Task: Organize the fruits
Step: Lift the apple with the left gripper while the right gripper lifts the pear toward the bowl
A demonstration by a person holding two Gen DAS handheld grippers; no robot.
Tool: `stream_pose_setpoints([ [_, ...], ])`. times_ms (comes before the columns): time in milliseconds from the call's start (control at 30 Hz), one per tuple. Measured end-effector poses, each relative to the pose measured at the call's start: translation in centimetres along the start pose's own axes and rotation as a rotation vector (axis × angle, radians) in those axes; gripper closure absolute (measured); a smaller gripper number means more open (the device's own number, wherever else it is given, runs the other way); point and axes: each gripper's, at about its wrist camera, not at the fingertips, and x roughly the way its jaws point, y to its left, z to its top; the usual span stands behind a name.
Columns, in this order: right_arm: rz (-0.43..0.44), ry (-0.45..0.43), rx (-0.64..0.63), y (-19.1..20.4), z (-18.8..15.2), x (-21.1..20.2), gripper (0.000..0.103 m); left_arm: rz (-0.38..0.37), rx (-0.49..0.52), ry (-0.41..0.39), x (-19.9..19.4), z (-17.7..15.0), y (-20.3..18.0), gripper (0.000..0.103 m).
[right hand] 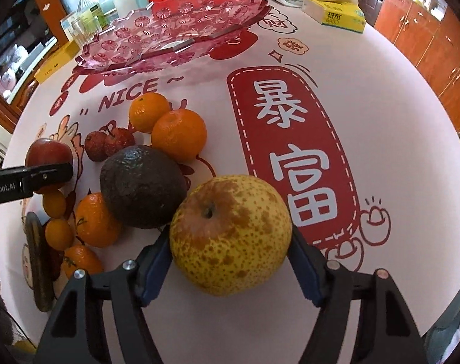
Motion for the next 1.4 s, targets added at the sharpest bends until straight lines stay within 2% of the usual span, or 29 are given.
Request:
stream_pose_setpoints([
  [367, 0.029, -0.06, -0.01, 0.5, -0.5, -3.3, 0.031, 0.009, 0.02, -0.063, -4.9, -1.4, -1.0, 0.036],
  [700, 0.049, -0.164, -0.066, 1.0, -0.3, -9.1, 0.031, 0.02, 0.016, -0.123, -11.3, -2.6, -2.4, 0.036],
  [833, 0.072, -0.2, -0.094, 1.0, 0.2, -11.6, 0.031, 0.053, 0.016, -0.144, -14.0, -3.1, -3.0, 0.036],
  [1167, 0.188, -0.24, -0.135, 0.9, 4.1, -17.3, 0.031, 0.139, 0.03, -0.241, -20.7, -2.9, -4.0, 0.036],
  [1400, 0.218, -0.278, -0.172, 1.1, 9.4, -21.0, 0.031, 0.179, 0.046, -0.293, -24.4, 0.3, -4.4, 0.035],
])
